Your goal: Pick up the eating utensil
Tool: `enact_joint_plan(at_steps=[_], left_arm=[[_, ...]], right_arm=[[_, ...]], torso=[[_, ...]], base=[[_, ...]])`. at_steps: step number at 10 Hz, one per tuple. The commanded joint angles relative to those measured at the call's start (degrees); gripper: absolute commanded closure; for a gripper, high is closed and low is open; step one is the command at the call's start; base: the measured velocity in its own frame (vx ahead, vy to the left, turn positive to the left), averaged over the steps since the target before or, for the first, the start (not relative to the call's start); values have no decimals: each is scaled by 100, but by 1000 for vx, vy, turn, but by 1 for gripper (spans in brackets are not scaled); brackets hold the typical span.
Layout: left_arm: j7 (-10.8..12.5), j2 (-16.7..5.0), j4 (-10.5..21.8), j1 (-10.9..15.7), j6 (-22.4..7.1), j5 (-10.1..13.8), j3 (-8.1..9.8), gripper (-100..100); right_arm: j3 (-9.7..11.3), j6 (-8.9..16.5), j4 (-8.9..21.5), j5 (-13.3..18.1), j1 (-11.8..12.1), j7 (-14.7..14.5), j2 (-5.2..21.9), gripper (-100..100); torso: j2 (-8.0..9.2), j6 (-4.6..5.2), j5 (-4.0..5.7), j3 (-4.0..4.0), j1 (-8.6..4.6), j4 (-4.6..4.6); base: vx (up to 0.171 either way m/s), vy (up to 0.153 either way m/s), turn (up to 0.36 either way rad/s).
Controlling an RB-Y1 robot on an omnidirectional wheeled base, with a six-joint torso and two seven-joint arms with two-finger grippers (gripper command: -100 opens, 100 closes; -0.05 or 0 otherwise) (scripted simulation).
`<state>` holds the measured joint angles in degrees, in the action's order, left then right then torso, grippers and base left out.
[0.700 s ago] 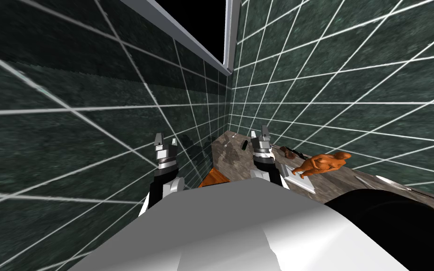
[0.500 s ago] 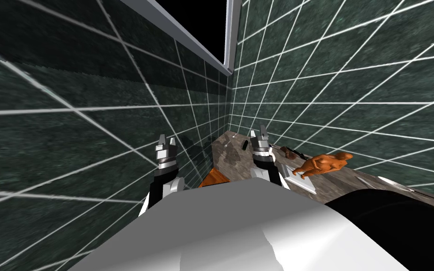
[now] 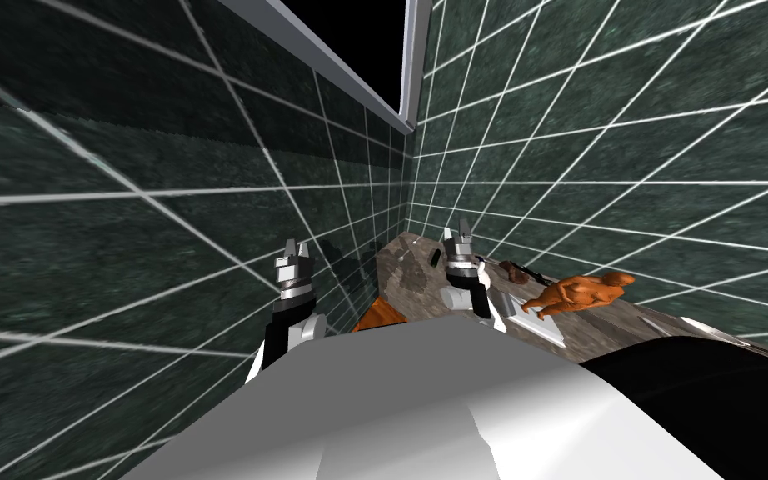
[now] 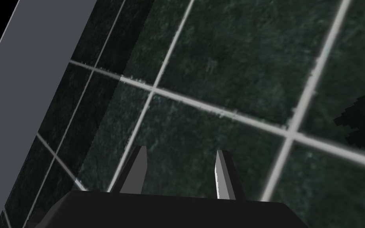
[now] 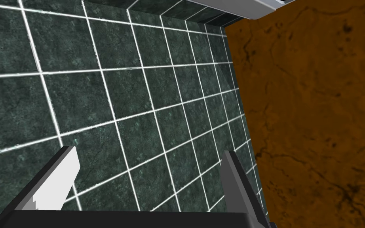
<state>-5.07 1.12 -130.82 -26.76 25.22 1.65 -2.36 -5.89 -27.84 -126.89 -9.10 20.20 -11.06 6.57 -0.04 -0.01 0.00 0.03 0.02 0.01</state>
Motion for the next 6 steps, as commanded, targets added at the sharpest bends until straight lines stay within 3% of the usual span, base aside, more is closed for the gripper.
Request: enact_joint_plan(at_steps=[1, 2, 3, 6], left_arm=[[0, 0, 0, 0, 0, 0, 0, 0], [0, 0, 0, 0, 0, 0, 0, 0], [0, 0, 0, 0, 0, 0, 0, 0], [0, 0, 0, 0, 0, 0, 0, 0]], right_arm=[[-73, -23, 90, -181, -102, -81, 43, -100], [-200, -72, 339, -409, -356, -251, 93, -100], [-200, -72, 339, -469, -364, -251, 93, -100], [-494, -190, 833, -1007, -854, -613, 168, -100]], torso=[[0, 0, 0, 0, 0, 0], [2, 1, 0, -1, 0, 0], [1, 0, 0, -1, 0, 0], [1, 1, 0, -1, 0, 0]], base=[[1, 6, 15], [1, 9, 26], [2, 6, 17], [3, 8, 29]])
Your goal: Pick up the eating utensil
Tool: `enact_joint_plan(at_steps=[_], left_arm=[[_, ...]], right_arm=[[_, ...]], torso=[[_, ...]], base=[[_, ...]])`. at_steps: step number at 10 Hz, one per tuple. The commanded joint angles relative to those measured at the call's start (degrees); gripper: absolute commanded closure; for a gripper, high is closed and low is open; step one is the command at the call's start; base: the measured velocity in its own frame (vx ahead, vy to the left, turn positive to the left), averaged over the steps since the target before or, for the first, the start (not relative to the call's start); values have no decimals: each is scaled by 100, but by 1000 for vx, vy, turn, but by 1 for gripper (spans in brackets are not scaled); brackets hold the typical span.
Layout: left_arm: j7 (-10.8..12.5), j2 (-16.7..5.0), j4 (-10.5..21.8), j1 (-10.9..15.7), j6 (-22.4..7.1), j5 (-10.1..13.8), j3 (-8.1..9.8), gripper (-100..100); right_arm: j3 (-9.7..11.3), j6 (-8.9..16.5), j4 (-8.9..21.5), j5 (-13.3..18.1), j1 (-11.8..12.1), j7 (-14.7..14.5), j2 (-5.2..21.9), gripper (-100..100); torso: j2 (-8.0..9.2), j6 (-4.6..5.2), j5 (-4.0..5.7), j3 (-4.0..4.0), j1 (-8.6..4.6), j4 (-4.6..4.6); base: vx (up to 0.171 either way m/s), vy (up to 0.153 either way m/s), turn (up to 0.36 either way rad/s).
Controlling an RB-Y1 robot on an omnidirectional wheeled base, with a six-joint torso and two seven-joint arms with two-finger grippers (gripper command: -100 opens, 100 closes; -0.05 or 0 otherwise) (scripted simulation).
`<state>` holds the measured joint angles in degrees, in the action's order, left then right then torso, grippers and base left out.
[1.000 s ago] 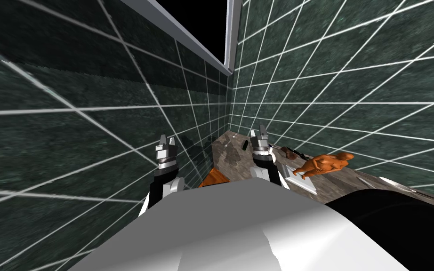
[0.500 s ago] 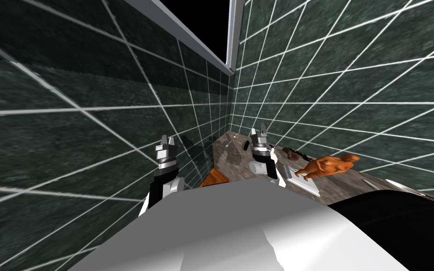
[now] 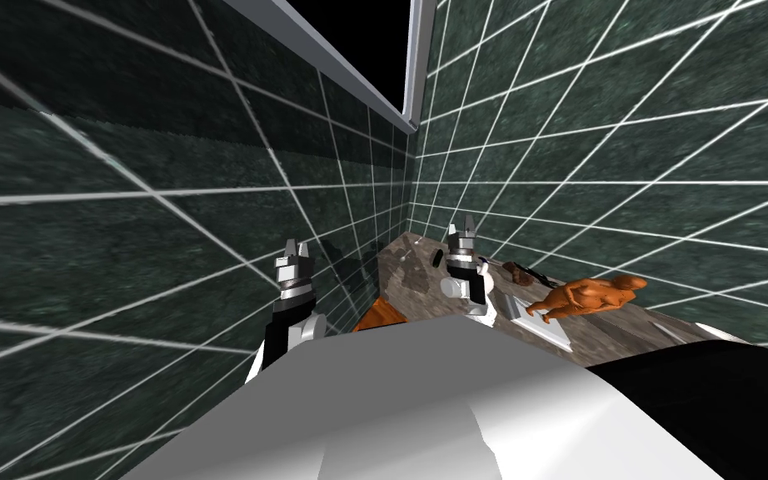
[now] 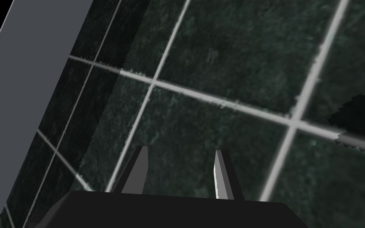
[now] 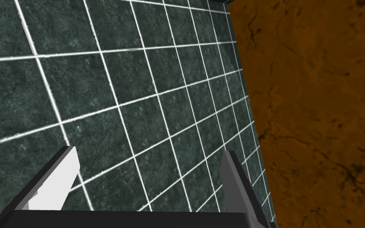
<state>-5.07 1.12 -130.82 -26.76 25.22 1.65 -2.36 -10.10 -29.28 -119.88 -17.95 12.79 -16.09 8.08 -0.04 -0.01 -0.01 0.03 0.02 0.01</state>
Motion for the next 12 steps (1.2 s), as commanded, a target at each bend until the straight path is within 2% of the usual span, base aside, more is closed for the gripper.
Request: enact_joint_plan(at_steps=[1, 2, 3, 4, 5, 6, 7, 8, 9, 10, 11, 12], left_arm=[[0, 0, 0, 0, 0, 0, 0, 0], [0, 0, 0, 0, 0, 0, 0, 0], [0, 0, 0, 0, 0, 0, 0, 0], [0, 0, 0, 0, 0, 0, 0, 0], [0, 0, 0, 0, 0, 0, 0, 0], [0, 0, 0, 0, 0, 0, 0, 0], [0, 0, 0, 0, 0, 0, 0, 0], [0, 0, 0, 0, 0, 0, 0, 0], [0, 0, 0, 0, 0, 0, 0, 0], [0, 0, 0, 0, 0, 0, 0, 0], [0, 0, 0, 0, 0, 0, 0, 0], [0, 0, 0, 0, 0, 0, 0, 0]], right_arm=[[-73, -46, 196, -230, -202, -110, 18, -100], [-238, -116, 421, -425, -421, -298, 43, -100], [-238, -116, 501, -580, -515, -298, 43, -100], [-416, -194, 734, -746, -693, -487, 64, -100], [-416, -194, 822, -937, -841, -487, 64, -100], [-604, -278, 1016, -1106, -1010, -676, 79, -100], [-604, -278, 1157, -1266, -1176, -676, 79, -100], [-604, -278, 1157, -1338, -1176, -676, 79, -100], [-803, -369, 1448, -1563, -1452, -861, 91, -100], [-803, -369, 1505, -1730, -1518, -861, 91, -100], [-1011, -467, 1771, -1905, -1771, -1042, 98, -100], [-1011, -467, 1863, -2060, -1864, -1042, 98, -100]], torso=[[0, 0, 0, 0, 0, 0], [0, 1, 0, 0, 0, 0], [0, 0, 0, 0, 0, 0], [1, 1, 0, 0, -1, 0], [0, 1, 0, 0, -2, 0], [0, 1, 0, 0, -1, 0], [-1, 1, 0, 1, -1, 0], [0, 1, 0, 0, -1, 0], [2, 3, 0, -1, -2, 0], [1, 1, 0, 0, -1, 0], [1, 2, 0, 0, -1, 0], [1, 1, 0, 0, -1, 0]], base=[[3, 7, 18], [3, 9, 41], [3, 6, 18], [4, 8, 41], [4, 5, 19], [4, 7, 45], [3, 5, 22], [0, 0, 0], [2, 5, 47], [3, 3, 26], [3, 5, 46], [3, 4, 25]])
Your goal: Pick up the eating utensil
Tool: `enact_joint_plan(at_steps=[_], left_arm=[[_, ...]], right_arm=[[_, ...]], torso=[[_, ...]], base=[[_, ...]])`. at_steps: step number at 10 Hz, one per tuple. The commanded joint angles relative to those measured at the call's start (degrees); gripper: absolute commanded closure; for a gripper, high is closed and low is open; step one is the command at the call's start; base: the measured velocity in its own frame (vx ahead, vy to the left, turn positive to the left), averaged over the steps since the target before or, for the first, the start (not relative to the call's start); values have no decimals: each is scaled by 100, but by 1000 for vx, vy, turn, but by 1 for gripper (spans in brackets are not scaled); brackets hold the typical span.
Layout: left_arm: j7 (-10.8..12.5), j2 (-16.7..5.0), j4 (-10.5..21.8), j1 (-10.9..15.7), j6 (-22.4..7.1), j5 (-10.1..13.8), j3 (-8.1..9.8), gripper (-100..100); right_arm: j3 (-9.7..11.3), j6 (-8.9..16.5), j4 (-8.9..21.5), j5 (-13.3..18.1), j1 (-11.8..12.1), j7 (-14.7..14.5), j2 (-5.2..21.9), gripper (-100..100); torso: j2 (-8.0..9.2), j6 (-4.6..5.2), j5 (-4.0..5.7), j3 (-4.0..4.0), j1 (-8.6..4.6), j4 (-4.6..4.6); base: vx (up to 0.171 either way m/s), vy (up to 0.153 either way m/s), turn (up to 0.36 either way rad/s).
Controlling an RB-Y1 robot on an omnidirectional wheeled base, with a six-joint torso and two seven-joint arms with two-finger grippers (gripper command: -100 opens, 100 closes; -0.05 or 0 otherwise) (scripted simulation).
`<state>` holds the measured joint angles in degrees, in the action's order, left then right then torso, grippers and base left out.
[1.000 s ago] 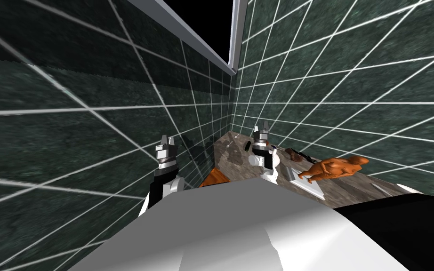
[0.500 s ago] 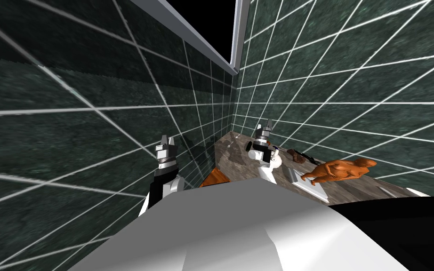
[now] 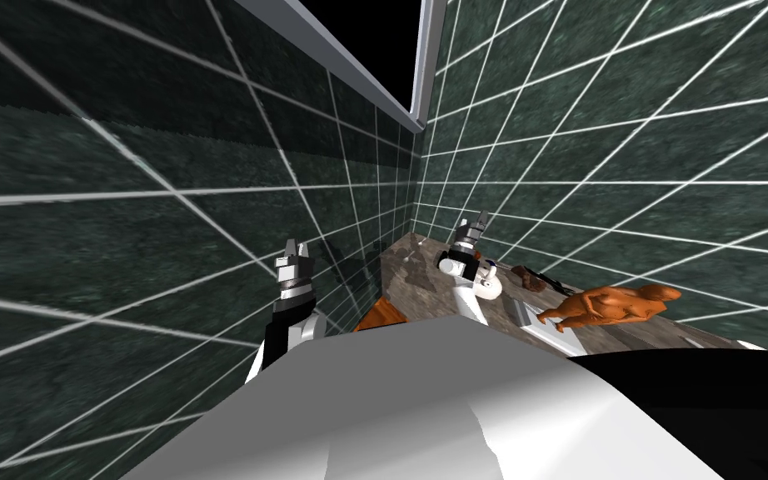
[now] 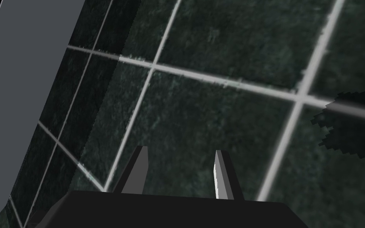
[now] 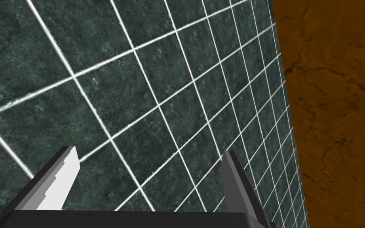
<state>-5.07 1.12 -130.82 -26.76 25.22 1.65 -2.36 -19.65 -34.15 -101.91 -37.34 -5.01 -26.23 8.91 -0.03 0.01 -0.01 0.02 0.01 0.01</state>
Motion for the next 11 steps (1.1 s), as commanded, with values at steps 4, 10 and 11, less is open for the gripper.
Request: enact_joint_plan(at_steps=[4, 10, 11], left_arm=[[0, 0, 0, 0, 0, 0, 0, 0], [0, 0, 0, 0, 0, 0, 0, 0], [0, 0, 0, 0, 0, 0, 0, 0]], right_arm=[[-497, -196, 656, -752, -655, -367, 25, -100], [-967, -436, 1569, -1767, -1480, -665, 31, -100], [-967, -436, 1569, -1882, -1480, -665, 31, -100]], torso=[[1, 0, 0, 0, -1, 0], [0, 0, 1, 0, -2, 0], [0, 1, 0, 0, -1, 0]], base=[[2, 2, 33], [3, 0, 32], [0, 0, 0]])
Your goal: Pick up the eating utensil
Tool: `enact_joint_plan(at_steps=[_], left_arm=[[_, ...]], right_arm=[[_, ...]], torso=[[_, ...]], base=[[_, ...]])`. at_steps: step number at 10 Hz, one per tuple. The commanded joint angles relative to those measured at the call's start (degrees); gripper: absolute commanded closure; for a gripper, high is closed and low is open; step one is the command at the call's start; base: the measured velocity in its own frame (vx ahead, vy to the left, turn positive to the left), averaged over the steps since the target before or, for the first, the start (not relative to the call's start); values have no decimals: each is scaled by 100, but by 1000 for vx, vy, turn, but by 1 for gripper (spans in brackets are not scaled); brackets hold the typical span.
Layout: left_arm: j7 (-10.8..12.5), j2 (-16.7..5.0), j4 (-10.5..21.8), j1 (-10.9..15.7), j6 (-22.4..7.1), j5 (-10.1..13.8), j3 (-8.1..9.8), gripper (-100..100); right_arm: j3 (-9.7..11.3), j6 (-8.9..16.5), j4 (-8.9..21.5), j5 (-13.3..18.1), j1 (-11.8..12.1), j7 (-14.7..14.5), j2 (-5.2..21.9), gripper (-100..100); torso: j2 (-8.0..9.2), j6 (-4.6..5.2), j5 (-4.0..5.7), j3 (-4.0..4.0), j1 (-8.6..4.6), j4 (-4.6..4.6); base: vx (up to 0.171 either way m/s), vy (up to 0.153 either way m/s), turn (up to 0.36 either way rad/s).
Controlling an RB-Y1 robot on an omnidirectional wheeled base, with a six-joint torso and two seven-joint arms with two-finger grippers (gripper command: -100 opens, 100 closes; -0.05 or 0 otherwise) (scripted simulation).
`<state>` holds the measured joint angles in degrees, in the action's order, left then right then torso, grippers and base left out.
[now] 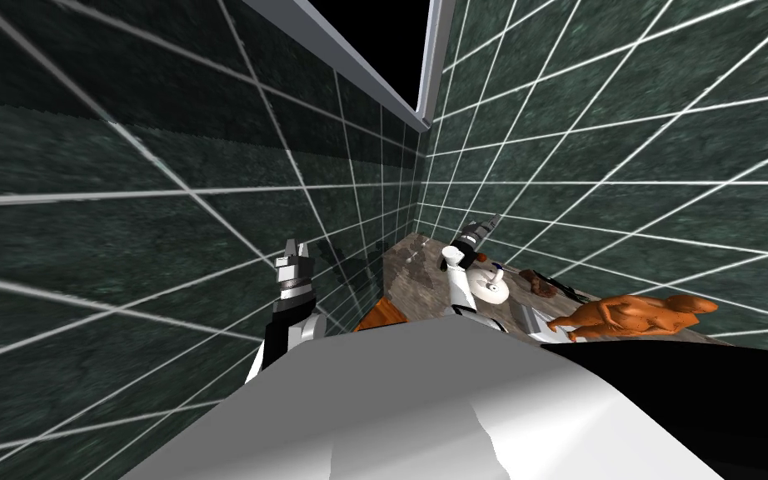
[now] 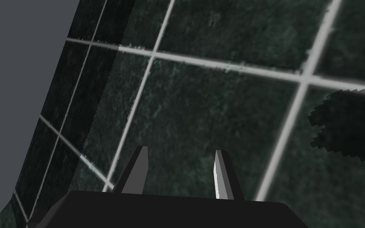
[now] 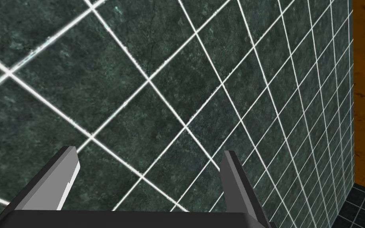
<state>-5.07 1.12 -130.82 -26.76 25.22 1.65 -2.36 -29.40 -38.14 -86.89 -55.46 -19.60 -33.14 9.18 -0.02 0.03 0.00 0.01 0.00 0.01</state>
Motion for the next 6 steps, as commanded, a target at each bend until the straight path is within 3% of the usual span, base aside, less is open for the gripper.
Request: enact_joint_plan(at_steps=[1, 3, 4, 5, 6], left_arm=[[0, 0, 0, 0, 0, 0, 0, 0], [0, 0, 0, 0, 0, 0, 0, 0], [0, 0, 0, 0, 0, 0, 0, 0], [0, 0, 0, 0, 0, 0, 0, 0], [0, 0, 0, 0, 0, 0, 0, 0]], right_arm=[[-235, -166, 286, -286, -286, -103, 6, -100], [-235, -166, 449, -492, -366, -103, 6, -100], [-482, -299, 662, -738, -623, -219, 10, -100], [-482, -299, 832, -901, -706, -219, 10, -100], [-731, -436, 1040, -1070, -936, -321, 15, -100]], torso=[[0, 0, 0, 0, 0, 0], [0, -1, 0, 0, 0, 0], [1, 1, 0, 0, 0, 0], [0, -1, 0, 0, 0, 0], [0, 0, 1, 0, -1, 0]], base=[[2, 0, 58], [1, -2, 17], [1, -1, 56], [3, -5, 32], [4, -5, 57]])
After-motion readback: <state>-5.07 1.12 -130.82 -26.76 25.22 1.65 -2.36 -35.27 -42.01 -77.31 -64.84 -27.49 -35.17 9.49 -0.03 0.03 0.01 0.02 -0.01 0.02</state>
